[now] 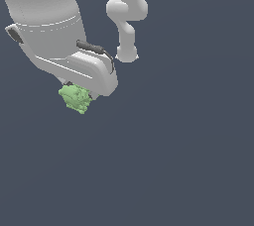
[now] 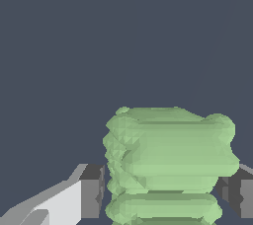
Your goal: Pick up the object and move it to a goal position.
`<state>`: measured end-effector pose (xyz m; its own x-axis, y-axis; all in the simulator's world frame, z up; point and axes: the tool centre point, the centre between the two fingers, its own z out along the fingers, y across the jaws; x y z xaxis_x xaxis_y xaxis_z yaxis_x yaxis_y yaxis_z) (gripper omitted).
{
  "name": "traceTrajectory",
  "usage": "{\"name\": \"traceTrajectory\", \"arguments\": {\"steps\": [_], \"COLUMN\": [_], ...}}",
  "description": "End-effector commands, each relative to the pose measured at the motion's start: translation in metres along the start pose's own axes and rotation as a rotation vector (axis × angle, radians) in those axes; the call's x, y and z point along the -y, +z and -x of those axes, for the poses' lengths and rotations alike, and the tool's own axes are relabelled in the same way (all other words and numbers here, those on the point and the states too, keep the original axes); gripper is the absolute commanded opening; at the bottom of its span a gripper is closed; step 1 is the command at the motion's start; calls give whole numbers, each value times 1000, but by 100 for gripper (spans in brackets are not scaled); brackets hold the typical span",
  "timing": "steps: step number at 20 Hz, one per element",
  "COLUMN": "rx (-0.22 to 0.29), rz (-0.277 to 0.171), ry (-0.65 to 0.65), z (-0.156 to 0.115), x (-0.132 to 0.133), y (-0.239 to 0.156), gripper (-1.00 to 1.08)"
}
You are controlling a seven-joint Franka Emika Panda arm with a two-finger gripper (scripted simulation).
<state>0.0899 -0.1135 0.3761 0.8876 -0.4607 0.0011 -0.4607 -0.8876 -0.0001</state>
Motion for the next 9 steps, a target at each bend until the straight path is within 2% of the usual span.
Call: {"name": "traceTrajectory", "arguments": {"steps": [1,9], "rx": [1,1], "rz": [0,0], "ry": [0,0], "z": [-1,-3], "x": [-2,-3], "y": [-8,-17], "gripper": [-100,-100]}}
